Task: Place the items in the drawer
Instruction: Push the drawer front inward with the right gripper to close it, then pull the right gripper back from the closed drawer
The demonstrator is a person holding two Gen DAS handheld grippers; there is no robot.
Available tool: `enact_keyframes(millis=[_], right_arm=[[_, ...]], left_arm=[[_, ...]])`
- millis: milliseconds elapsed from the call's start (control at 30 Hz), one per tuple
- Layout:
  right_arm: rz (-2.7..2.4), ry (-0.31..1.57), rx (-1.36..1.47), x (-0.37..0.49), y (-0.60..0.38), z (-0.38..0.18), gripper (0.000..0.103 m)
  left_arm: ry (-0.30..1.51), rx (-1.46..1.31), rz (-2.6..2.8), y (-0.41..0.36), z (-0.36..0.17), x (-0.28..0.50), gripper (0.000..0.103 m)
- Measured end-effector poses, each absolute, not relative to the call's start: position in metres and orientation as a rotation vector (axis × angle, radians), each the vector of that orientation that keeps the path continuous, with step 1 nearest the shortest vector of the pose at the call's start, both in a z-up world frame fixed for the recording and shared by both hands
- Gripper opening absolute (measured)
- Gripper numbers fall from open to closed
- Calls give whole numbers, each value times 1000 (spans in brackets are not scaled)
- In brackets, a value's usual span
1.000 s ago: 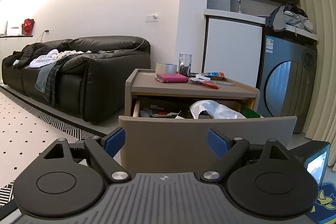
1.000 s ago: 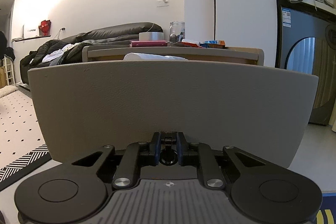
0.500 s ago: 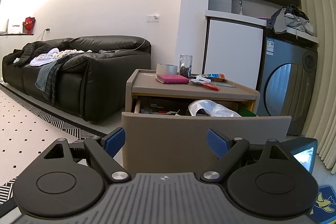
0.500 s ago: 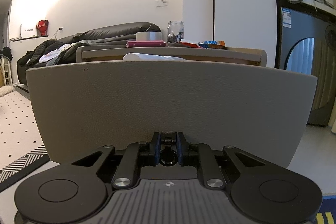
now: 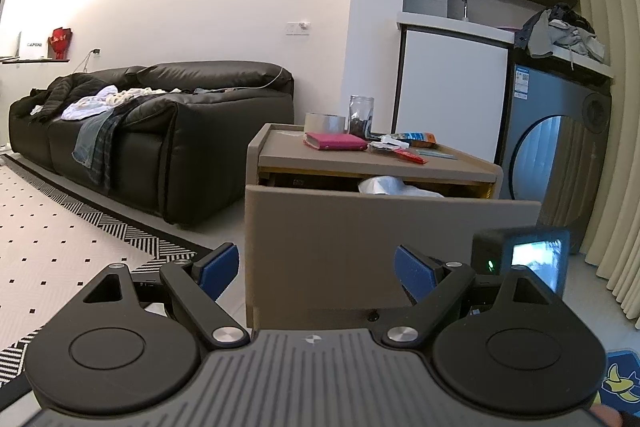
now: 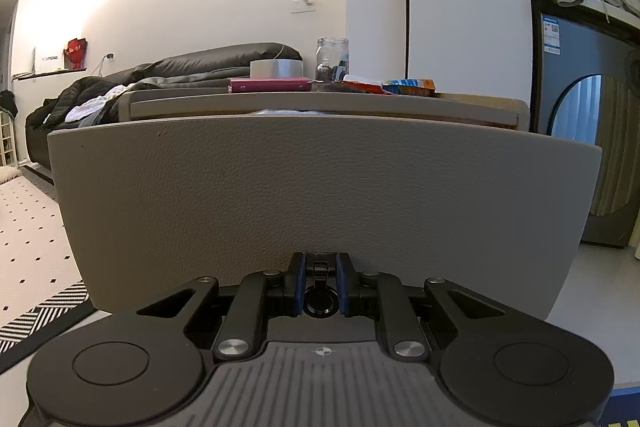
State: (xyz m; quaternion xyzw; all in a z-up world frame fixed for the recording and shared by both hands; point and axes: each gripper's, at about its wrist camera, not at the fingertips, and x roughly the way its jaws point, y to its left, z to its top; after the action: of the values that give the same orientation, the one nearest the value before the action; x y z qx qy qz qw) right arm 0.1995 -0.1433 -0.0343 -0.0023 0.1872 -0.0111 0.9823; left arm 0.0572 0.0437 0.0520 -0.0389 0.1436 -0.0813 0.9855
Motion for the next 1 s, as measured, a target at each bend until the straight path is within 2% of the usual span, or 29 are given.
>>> enact_keyframes(millis=[867,1000], right_arm=[[-34,389,-4,262,-143,-34,17],[-35,388,-6,269,-143,-34,17]], left_arm=[[326,-82,-171,41,42,76,88],[325,-89,-165,42,40,77,93]])
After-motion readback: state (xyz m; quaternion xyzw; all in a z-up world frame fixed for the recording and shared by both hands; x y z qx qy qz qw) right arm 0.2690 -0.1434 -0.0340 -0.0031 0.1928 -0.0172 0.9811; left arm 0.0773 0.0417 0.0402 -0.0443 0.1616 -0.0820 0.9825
